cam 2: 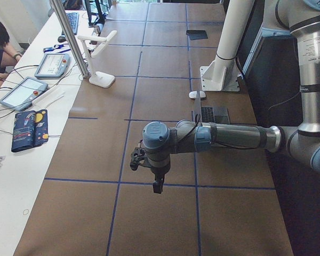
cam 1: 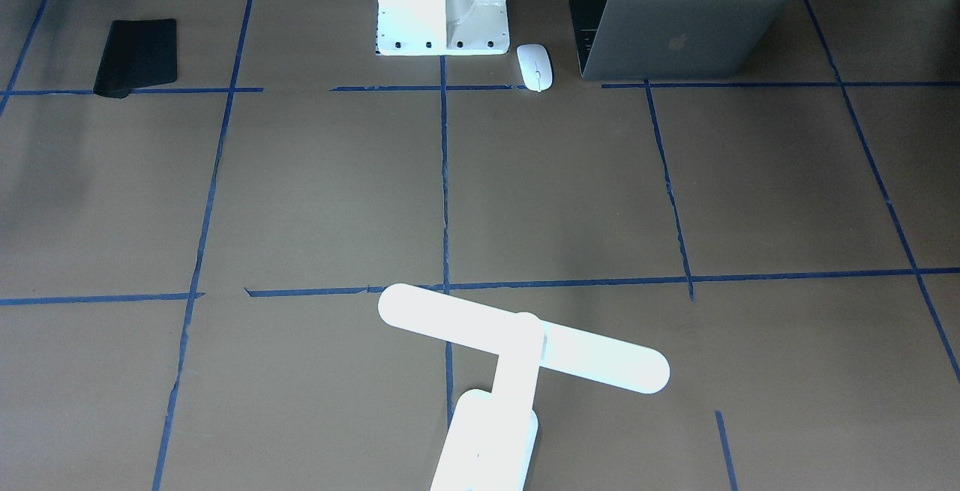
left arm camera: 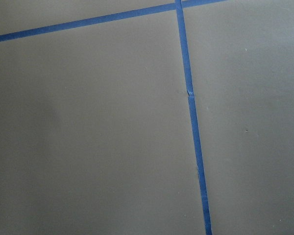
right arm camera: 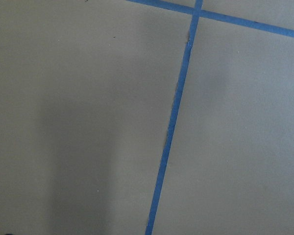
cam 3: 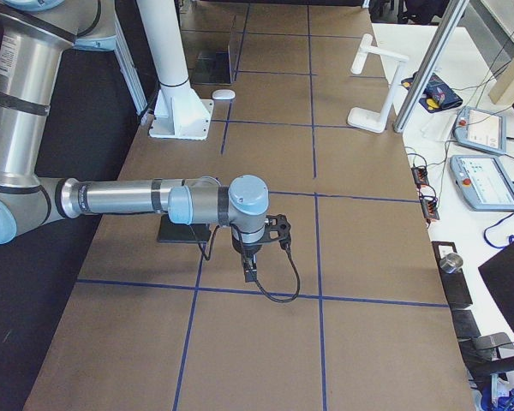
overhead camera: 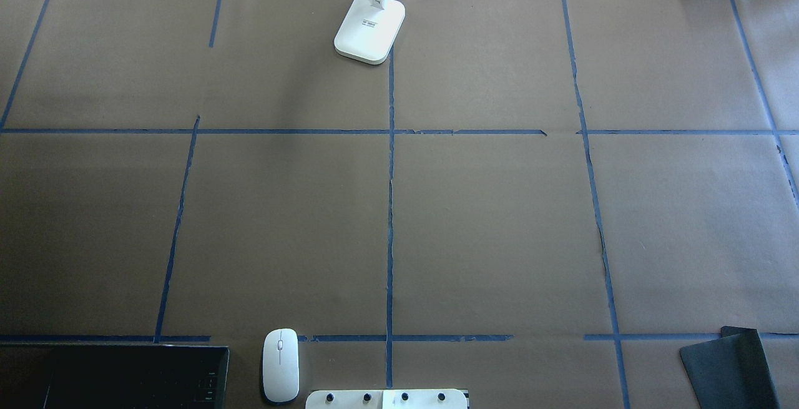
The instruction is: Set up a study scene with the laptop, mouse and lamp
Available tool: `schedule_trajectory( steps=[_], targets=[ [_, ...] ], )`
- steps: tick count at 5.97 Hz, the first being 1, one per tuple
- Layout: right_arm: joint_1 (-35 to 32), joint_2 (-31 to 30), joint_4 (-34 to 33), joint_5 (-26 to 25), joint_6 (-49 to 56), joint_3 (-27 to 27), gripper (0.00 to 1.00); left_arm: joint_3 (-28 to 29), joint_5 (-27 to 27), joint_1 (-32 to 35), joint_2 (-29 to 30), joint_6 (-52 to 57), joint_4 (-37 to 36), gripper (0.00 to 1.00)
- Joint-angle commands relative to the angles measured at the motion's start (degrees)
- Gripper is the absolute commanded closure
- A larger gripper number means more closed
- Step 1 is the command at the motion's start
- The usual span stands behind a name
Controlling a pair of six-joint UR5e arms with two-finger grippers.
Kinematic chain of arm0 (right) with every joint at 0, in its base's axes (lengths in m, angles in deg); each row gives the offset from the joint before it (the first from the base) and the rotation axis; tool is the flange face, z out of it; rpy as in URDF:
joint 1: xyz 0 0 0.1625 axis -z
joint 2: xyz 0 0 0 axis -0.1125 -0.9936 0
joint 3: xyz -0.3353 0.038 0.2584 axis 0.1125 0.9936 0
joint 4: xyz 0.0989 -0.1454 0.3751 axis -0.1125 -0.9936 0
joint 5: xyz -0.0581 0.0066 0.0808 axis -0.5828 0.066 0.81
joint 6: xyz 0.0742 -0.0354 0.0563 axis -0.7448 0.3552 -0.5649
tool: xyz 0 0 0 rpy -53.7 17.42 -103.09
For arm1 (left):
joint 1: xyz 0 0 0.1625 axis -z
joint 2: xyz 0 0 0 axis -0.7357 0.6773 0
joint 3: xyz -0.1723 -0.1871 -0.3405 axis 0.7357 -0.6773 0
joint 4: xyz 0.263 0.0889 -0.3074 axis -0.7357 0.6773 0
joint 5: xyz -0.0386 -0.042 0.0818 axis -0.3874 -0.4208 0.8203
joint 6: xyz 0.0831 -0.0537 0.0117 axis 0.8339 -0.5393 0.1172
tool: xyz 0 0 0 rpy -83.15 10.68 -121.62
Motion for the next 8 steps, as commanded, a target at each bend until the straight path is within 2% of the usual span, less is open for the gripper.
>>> schedule_trajectory(
  steps=[1, 5, 6, 8],
  targets=[
    [0.0, 0.0, 0.03, 0.44, 0.0, -0.19, 0.0, -0.95, 0.03, 0.09, -0.09, 0.09, -0.04, 0.0],
    [0.0, 0.09, 0.55, 0.88, -0.09, -0.28, 0.0, -2.62, -0.14, -0.79, 0.7, -0.44, 0.22, 0.0],
    [0.0, 0.09, 0.56, 0.97, -0.17, -0.37, 0.0, -2.97, -0.14, -0.97, 1.49, -0.26, 1.88, 0.0],
    [0.0, 0.09, 0.56, 0.97, -0.09, -0.28, 0.0, -2.89, -0.4, -2.88, 2.28, -0.44, 11.26, 0.0]
  ],
)
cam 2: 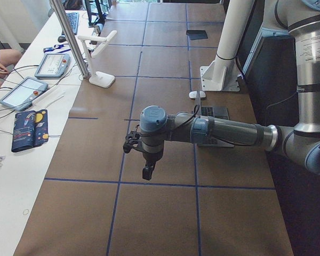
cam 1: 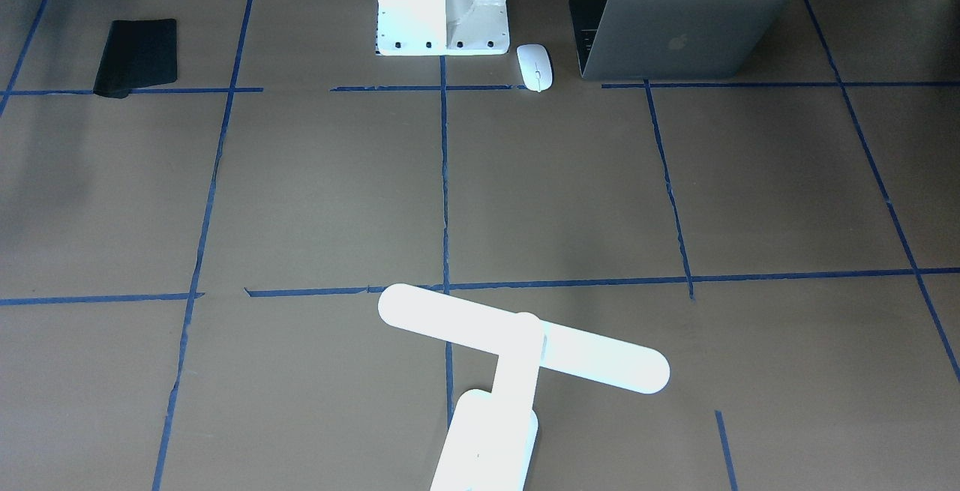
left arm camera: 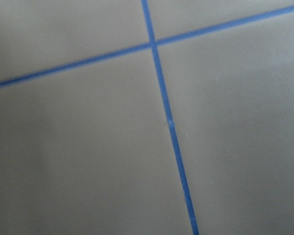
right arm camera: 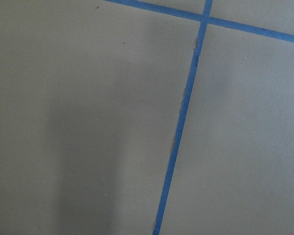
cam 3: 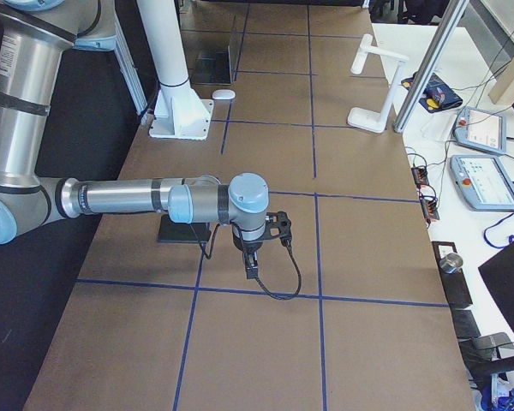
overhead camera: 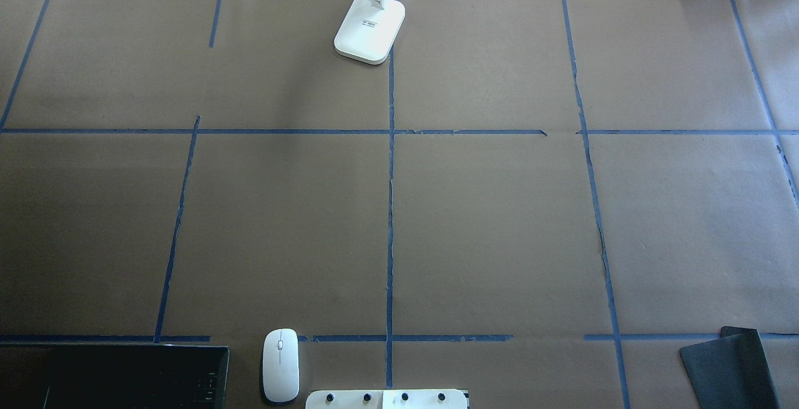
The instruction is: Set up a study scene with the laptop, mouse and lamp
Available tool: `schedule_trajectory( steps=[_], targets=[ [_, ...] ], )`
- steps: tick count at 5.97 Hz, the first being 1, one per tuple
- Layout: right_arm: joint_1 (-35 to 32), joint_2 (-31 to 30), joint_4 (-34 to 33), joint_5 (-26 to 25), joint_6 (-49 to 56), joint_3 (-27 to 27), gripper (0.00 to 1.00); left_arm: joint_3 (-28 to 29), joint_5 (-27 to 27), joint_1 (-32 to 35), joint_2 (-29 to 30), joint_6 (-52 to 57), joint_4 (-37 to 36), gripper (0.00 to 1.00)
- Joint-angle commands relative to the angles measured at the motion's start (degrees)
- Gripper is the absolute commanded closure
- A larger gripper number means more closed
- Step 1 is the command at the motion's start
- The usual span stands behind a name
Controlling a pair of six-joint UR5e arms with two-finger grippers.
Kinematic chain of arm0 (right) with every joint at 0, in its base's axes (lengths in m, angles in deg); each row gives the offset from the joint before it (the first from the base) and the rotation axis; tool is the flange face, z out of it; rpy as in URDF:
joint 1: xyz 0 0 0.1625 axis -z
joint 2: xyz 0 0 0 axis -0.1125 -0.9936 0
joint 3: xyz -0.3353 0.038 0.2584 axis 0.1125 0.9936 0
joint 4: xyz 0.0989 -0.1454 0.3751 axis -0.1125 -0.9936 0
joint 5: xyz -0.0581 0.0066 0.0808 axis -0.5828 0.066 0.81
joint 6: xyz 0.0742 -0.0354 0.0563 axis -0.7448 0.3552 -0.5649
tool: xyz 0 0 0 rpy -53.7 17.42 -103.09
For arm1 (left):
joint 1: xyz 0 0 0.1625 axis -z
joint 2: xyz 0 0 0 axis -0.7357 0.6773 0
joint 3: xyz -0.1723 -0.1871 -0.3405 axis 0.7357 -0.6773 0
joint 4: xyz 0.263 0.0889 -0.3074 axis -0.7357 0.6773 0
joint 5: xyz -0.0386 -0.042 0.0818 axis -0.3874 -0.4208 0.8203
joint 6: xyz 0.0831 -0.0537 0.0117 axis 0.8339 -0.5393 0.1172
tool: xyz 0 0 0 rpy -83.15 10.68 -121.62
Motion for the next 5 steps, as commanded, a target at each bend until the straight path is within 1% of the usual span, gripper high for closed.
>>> schedule_trajectory(
  steps=[1, 2, 3, 4, 5],
  targets=[
    [0.0, 0.04, 0.01, 0.01, 0.02, -0.02, 0.0, 0.93, -4.58, -3.83, 2.12, 0.01, 4.08, 0.0],
    [0.09, 0.04, 0.27, 0.01, 0.02, 0.07, 0.0, 0.85, -5.05, -4.12, 2.4, 0.45, 4.17, 0.0],
    [0.09, 0.04, 0.71, 0.09, -0.07, 0.07, 0.0, 0.51, -7.15, -6.56, 2.32, 0.54, 7.13, 0.0],
    [0.09, -0.05, 0.71, 0.1, 0.02, 0.07, 0.0, 0.5, -8.82, -10.84, 2.31, -0.24, 13.25, 0.0],
    [0.17, -0.05, 0.71, 0.18, 0.02, 0.07, 0.0, -0.19, -9.01, -13.85, 2.4, 0.36, 18.44, 0.0]
  ],
)
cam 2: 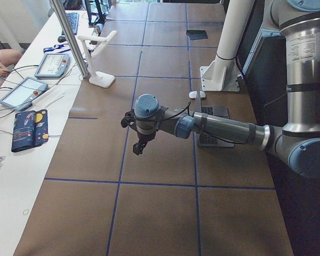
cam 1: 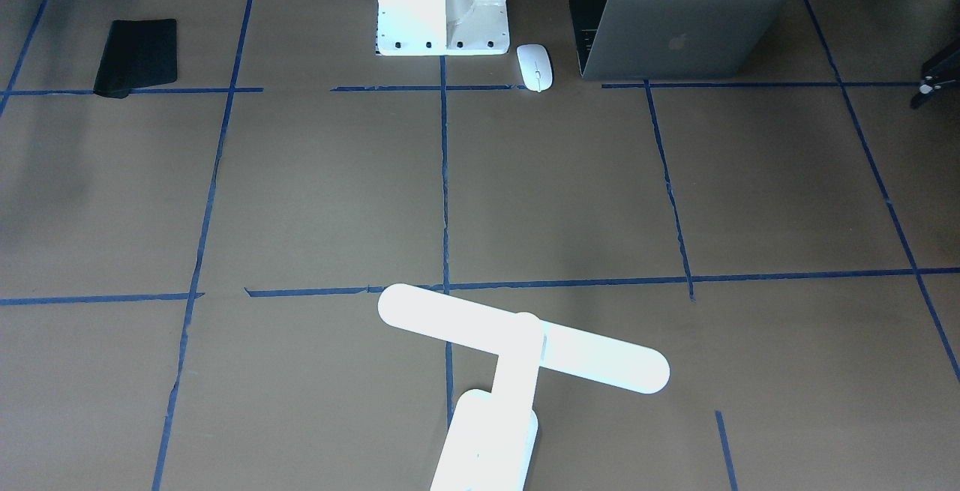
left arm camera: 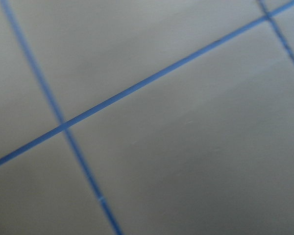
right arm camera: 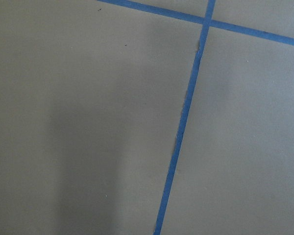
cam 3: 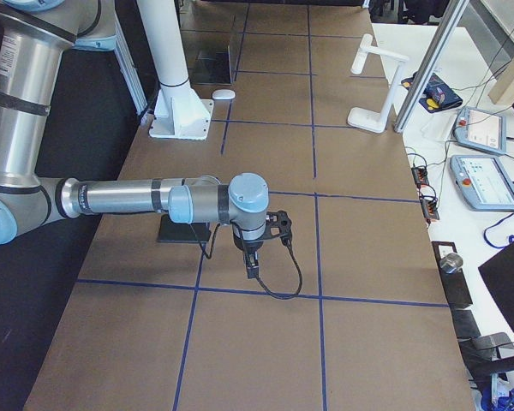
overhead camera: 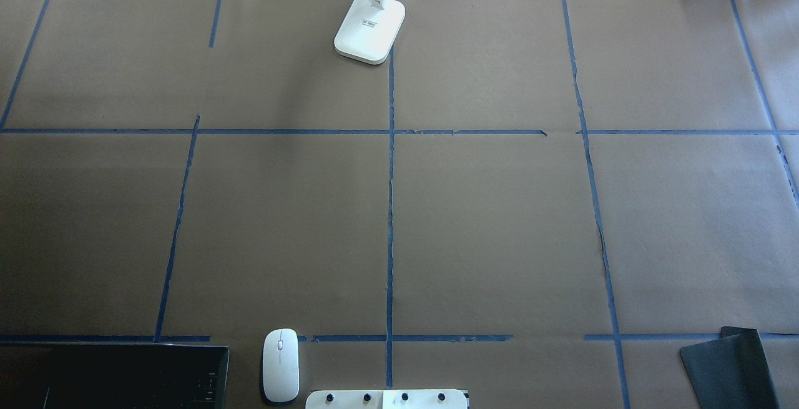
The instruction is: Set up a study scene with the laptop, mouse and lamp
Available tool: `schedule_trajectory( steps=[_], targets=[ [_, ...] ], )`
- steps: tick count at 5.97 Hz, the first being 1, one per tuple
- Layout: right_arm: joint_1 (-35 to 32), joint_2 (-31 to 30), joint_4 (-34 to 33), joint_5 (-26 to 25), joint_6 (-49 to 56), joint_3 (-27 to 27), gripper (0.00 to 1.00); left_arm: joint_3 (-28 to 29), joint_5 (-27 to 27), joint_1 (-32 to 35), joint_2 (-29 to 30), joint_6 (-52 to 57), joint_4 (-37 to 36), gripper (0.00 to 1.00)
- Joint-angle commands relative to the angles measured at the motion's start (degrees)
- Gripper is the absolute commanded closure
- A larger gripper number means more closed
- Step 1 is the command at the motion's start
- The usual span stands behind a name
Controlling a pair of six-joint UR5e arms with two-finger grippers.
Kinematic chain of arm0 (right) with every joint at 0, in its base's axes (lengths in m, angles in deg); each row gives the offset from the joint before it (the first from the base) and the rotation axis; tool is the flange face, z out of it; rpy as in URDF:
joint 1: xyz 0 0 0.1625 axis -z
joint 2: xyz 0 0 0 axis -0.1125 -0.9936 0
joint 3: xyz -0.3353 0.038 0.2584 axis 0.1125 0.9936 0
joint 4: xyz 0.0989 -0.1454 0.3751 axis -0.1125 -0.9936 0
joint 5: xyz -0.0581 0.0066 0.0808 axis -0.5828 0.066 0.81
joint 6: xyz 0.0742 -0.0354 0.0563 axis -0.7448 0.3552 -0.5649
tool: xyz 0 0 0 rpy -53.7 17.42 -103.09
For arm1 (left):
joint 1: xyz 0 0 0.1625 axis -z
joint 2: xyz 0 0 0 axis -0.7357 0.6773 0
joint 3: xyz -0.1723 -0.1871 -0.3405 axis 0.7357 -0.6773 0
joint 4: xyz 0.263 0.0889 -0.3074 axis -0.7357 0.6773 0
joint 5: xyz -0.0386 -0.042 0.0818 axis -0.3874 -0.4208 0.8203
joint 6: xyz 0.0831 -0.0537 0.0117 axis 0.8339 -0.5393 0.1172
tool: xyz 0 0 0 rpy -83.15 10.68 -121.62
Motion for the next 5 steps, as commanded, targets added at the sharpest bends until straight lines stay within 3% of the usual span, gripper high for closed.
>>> schedule_trajectory(
  steps=[1, 3, 5],
  targets=[
    [0.13, -0.03, 0.03, 0.06, 0.02, 0.09, 0.0, -2.22, -2.04, -6.86, -0.2, -0.11, 9.79, 0.0],
    [0.22, -0.03, 0.03, 0.06, 0.02, 0.09, 0.0, -5.56, -2.15, -14.07, -0.47, -0.38, 17.19, 0.0],
    [0.22, -0.03, 0.03, 0.15, 0.02, 0.09, 0.0, -12.4, -2.15, -18.99, -1.43, -0.38, 17.31, 0.0]
  ],
)
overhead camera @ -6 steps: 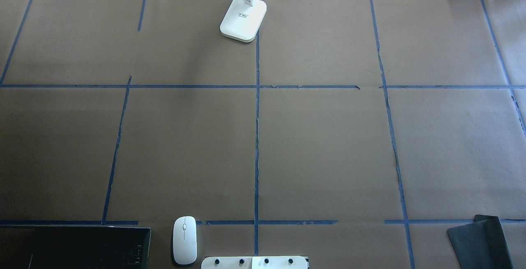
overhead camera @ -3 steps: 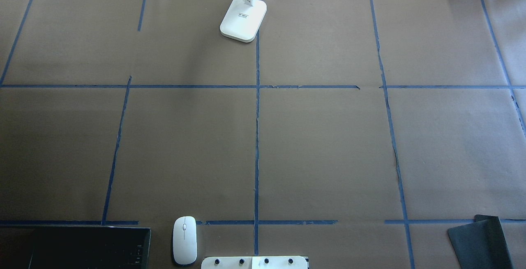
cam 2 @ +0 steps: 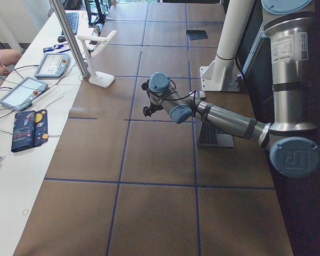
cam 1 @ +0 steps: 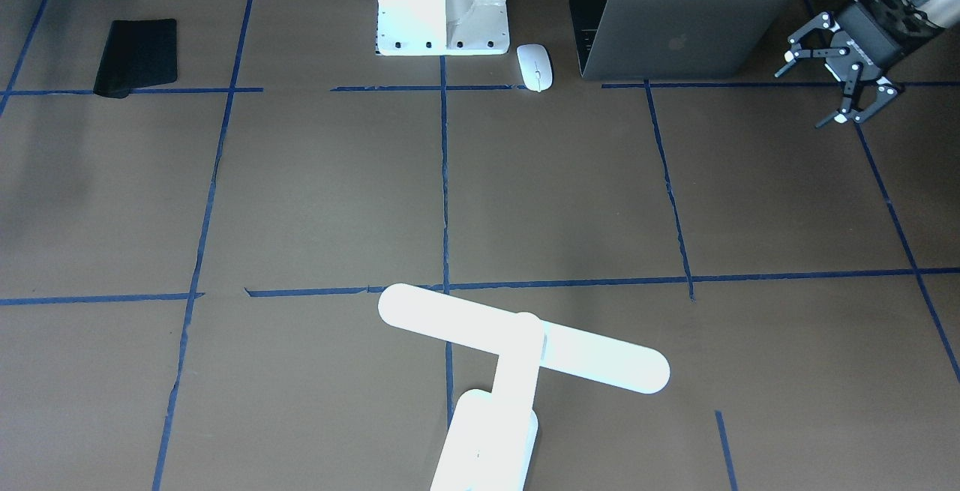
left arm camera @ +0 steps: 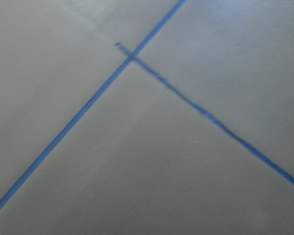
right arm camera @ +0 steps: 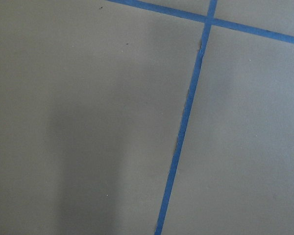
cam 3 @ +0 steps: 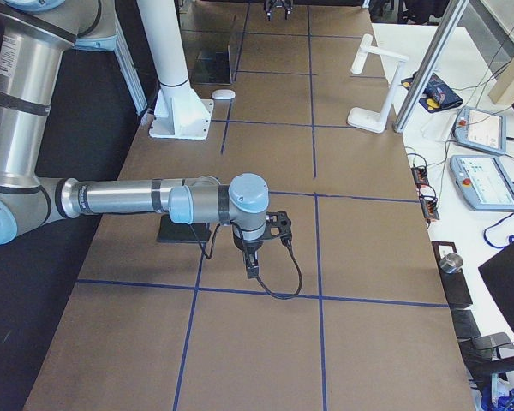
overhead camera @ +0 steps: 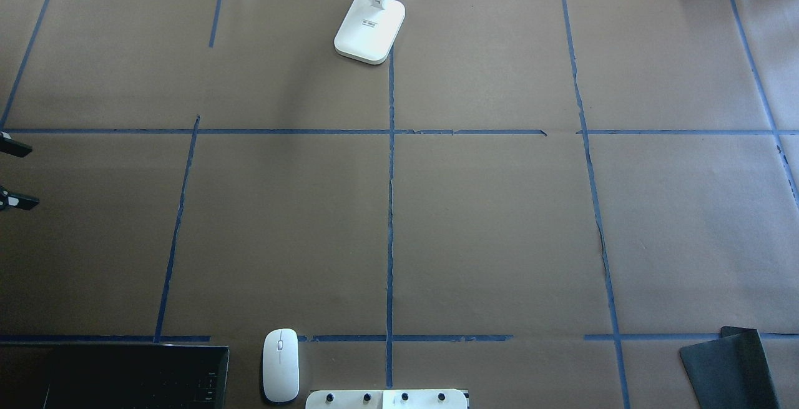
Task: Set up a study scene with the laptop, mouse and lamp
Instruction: 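Lower the left gripper and grasp the edge of the dark laptop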
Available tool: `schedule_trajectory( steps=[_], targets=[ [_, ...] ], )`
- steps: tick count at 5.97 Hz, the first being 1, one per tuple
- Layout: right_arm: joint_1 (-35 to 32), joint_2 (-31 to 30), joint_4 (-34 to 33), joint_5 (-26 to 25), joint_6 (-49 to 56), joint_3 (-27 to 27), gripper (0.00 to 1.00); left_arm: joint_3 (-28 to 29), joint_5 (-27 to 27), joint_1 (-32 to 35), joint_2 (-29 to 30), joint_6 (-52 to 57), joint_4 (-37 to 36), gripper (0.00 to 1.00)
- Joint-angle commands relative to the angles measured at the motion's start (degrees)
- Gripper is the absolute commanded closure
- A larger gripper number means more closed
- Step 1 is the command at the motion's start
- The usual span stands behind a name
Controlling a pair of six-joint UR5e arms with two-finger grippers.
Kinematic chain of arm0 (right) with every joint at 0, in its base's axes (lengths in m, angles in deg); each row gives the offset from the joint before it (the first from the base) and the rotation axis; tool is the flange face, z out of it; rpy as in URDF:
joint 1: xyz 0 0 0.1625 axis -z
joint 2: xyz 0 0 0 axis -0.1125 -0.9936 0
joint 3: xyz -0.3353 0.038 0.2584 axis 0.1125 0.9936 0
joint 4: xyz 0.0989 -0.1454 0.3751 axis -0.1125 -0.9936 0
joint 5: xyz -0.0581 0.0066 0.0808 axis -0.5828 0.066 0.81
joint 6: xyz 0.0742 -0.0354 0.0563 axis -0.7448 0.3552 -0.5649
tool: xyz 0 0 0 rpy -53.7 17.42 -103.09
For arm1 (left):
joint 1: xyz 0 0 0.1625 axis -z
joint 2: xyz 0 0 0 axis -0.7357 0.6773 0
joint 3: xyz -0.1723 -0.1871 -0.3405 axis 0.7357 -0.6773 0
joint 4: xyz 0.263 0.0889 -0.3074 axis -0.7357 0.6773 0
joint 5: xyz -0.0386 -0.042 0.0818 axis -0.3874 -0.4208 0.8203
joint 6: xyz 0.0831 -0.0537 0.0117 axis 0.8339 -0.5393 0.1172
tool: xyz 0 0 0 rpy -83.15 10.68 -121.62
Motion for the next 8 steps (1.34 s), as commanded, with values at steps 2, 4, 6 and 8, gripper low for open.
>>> schedule_trajectory(
  steps=[2, 4, 6, 8],
  targets=[
    [0.01, 0.0, -0.09, 0.02, 0.0, 0.17, 0.0, -10.44, 0.04, -8.28, -5.3, -0.02, 0.29, 0.0],
    [0.09, 0.0, -0.09, 0.98, 0.0, 0.18, 0.0, -11.95, 0.13, -14.85, -7.76, -0.02, 1.77, 0.0],
    [0.09, 0.0, -0.09, 0.99, 0.0, 0.35, 0.0, -12.05, 0.65, -20.31, -13.75, -6.64, 13.08, 0.0],
    [0.09, 0.0, -0.09, 0.99, 0.0, 0.53, 0.0, -11.87, 4.95, -25.86, -13.67, -8.9, 14.62, 0.02]
  ],
)
